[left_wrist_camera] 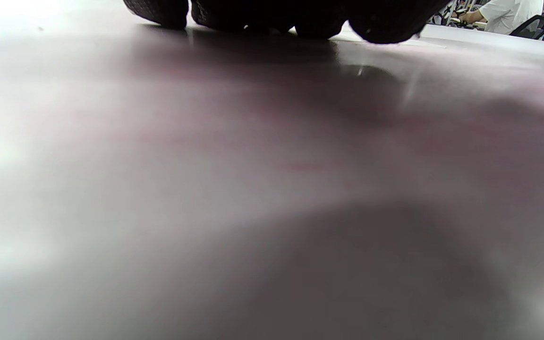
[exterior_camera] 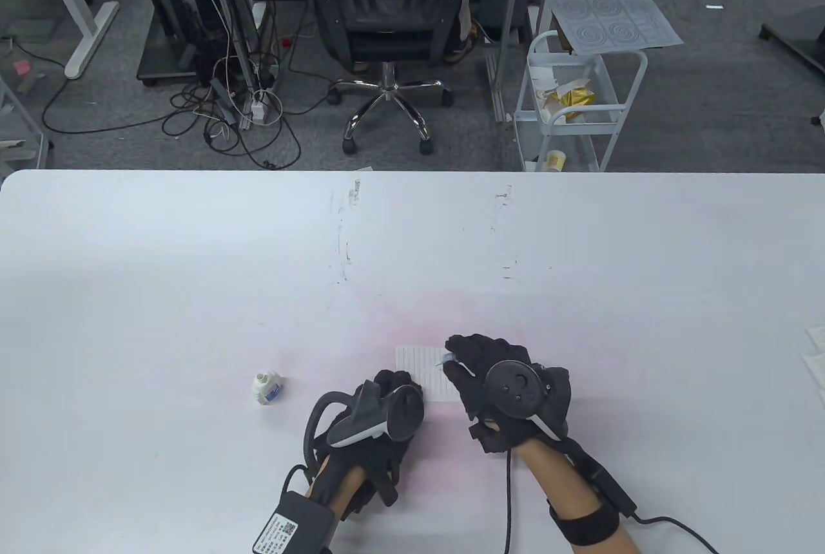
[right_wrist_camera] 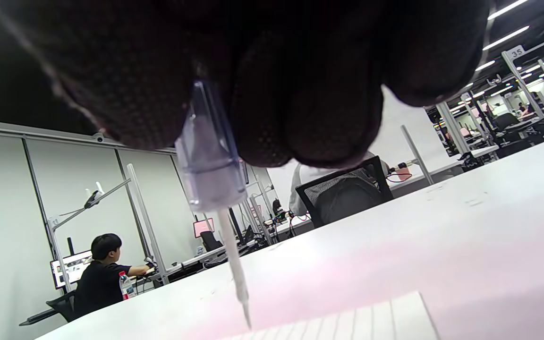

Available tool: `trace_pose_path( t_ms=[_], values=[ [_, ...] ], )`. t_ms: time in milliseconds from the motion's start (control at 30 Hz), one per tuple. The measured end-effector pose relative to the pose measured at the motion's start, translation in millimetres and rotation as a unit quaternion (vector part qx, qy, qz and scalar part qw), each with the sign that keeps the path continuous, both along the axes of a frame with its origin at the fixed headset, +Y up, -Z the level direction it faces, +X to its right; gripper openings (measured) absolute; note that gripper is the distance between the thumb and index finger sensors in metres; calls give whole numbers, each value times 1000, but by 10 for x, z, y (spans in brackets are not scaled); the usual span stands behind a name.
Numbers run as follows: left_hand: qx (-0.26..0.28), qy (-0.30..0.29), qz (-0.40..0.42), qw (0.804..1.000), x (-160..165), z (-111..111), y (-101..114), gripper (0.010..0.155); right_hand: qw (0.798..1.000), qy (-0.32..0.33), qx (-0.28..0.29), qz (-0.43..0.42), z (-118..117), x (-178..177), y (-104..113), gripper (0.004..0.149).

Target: Brush correction fluid to cover black text

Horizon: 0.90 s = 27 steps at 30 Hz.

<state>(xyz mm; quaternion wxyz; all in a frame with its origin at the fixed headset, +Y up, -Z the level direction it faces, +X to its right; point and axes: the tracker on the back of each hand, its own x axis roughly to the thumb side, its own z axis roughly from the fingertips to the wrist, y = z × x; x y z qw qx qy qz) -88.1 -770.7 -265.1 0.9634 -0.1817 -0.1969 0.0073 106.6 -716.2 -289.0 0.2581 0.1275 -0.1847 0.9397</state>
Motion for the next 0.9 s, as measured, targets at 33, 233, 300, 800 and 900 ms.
trace_pose_path(
  t_ms=[33,233,300,800,900],
  values=[
    [0,0,0,1000,-1,0,0,62,1000,2,0,2,2,-4,-3,44],
    [-1,0,2,1000,-2,1,-1,62,1000,10,4,28,1,-47,-35,44],
    [-1,0,2,1000,-2,1,-1,62,999,8,4,36,-3,-53,-47,44],
    [-1,0,2,1000,-2,1,-1,62,997,19,-17,70,-37,-84,-115,43],
    [-1,0,2,1000,-2,1,-1,62,997,25,-23,65,-39,-80,-101,43]
  ],
)
